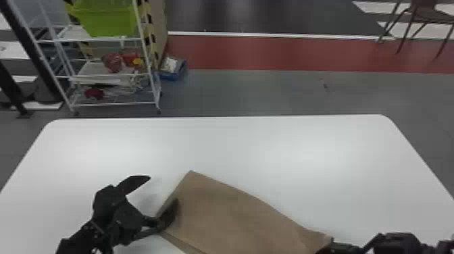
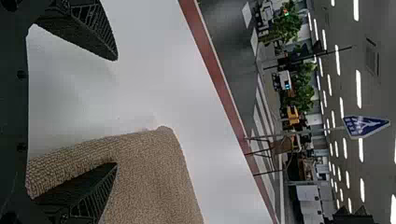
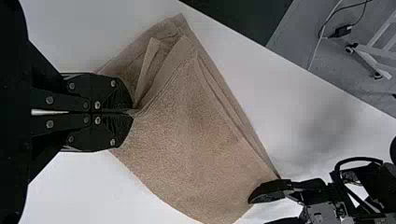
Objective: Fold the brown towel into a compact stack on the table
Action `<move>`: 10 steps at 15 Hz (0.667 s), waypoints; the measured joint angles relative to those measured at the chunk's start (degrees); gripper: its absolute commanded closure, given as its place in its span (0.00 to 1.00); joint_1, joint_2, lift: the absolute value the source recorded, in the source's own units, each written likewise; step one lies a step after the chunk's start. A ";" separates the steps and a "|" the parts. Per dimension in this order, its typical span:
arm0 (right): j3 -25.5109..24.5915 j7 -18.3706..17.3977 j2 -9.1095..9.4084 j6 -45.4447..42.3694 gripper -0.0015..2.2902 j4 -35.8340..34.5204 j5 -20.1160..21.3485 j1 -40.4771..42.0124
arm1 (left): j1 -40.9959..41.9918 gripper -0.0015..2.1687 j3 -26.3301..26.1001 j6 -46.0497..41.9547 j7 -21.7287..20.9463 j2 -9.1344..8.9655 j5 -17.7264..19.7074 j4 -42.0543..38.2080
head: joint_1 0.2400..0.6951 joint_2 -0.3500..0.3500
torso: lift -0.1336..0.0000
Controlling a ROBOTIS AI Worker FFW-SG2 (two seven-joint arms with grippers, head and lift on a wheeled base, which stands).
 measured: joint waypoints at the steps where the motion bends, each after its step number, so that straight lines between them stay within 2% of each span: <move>1: -0.06 0.00 -0.04 0.39 0.75 -0.02 -0.46 -0.01 | 0.00 0.04 0.01 0.13 0.00 0.00 0.00 0.00 | 1.00 0.45 | 0.11; 7: 2.98 0.00 -0.04 5.56 0.75 0.85 -0.45 0.46 | -0.06 0.04 -0.14 0.38 0.00 0.00 -0.01 0.10 | 1.00 0.47 | 0.11; 10: 3.37 0.00 -0.40 10.70 0.75 -0.82 -2.35 0.35 | -0.17 0.04 -0.20 0.98 0.00 0.00 -0.08 0.01 | 1.00 0.47 | 0.11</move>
